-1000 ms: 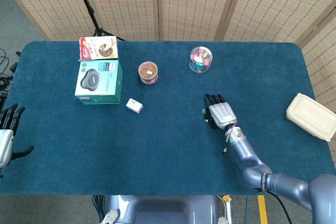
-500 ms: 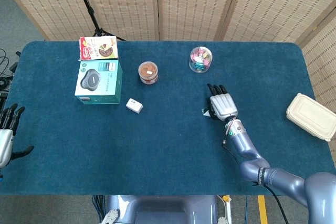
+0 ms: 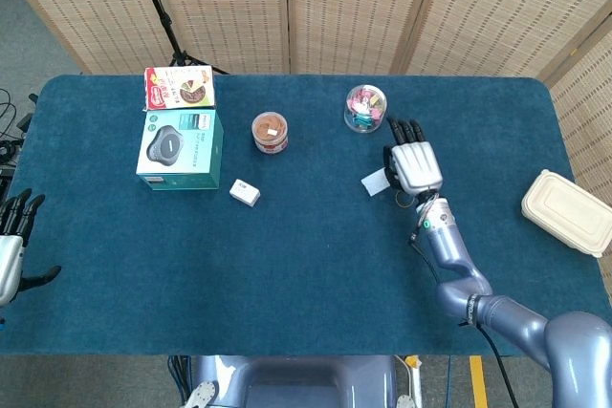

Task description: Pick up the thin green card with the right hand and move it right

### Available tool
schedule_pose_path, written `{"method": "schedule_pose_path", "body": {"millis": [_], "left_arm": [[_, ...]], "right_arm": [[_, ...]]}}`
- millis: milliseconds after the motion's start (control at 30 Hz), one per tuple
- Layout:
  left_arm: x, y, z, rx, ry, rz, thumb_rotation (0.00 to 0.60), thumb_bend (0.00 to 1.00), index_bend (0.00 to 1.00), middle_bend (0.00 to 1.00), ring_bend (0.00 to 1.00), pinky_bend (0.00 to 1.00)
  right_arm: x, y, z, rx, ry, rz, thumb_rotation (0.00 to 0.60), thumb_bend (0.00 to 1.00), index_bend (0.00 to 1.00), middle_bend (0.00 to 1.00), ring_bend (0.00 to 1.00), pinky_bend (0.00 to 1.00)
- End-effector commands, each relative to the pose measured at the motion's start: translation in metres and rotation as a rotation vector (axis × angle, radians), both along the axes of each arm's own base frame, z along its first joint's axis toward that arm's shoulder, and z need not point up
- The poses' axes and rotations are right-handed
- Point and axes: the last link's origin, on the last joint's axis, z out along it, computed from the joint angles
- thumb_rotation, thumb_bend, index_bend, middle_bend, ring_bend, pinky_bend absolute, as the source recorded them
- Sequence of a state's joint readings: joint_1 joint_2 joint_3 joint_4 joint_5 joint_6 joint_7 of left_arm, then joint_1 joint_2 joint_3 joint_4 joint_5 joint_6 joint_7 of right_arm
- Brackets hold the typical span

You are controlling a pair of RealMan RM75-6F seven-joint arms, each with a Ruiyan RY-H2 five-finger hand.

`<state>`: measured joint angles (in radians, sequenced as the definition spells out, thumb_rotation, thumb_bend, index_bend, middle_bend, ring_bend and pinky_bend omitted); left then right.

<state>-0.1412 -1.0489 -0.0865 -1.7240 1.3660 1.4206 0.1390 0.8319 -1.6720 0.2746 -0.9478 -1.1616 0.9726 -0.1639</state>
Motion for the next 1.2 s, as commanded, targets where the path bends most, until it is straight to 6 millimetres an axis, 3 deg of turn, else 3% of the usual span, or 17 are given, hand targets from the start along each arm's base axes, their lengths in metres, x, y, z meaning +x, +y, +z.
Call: {"method": "schedule_pose_path", "body": {"millis": [33,167,200,267,333,367,600,900,1200], "left_arm": [[0.000,0.000,0.000,-0.001,0.000,-0.001,0.600,0.00,0.00,0.00,0.00,0.00],[0.000,0.000,0.000,-0.006,-0.002,-0.002,0.600,0.00,0.00,0.00,0.00,0.00],[0.000,-0.001,0.000,-0.007,-0.002,-0.003,0.600,0.00,0.00,0.00,0.00,0.00],[0.000,-0.001,0.000,-0.011,-0.003,-0.005,0.600,0.00,0.00,0.00,0.00,0.00],[0.001,-0.002,0.000,-0.013,-0.004,-0.007,0.600,0.00,0.00,0.00,0.00,0.00],[0.001,-0.003,0.000,-0.015,-0.003,-0.010,0.600,0.00,0.00,0.00,0.00,0.00],[0.001,-0.009,-0.001,-0.030,-0.005,-0.032,0.600,0.00,0.00,0.00,0.00,0.00],[-0.002,-0.016,0.004,-0.032,-0.015,-0.056,0.600,0.00,0.00,0.00,0.00,0.00],[-0.003,-0.019,0.012,-0.004,-0.008,-0.078,0.600,0.00,0.00,0.00,0.00,0.00]], "right_arm": [[0.001,-0.001,0.009,-0.026,-0.015,0.018,0.600,0.67,0.64,0.00,0.00,0.00],[-0.005,0.005,0.023,-0.044,-0.023,0.038,0.600,0.63,0.54,0.00,0.00,0.00],[-0.008,0.007,0.028,-0.047,-0.026,0.042,0.600,0.54,0.44,0.00,0.00,0.00],[-0.014,0.011,0.035,-0.047,-0.018,0.033,0.600,0.21,0.19,0.00,0.00,0.00],[-0.017,0.015,0.042,-0.043,-0.021,0.023,0.600,0.03,0.04,0.00,0.00,0.00],[-0.019,0.017,0.046,-0.045,-0.026,0.017,0.600,0.00,0.01,0.00,0.00,0.00],[-0.043,0.051,0.080,-0.080,-0.036,0.007,0.600,0.00,0.00,0.00,0.00,0.00],[-0.083,0.117,0.121,-0.127,-0.003,0.036,0.600,0.00,0.00,0.00,0.00,0.00],[-0.119,0.167,0.136,-0.123,0.079,-0.017,0.600,0.00,0.00,0.00,0.00,0.00]]}}
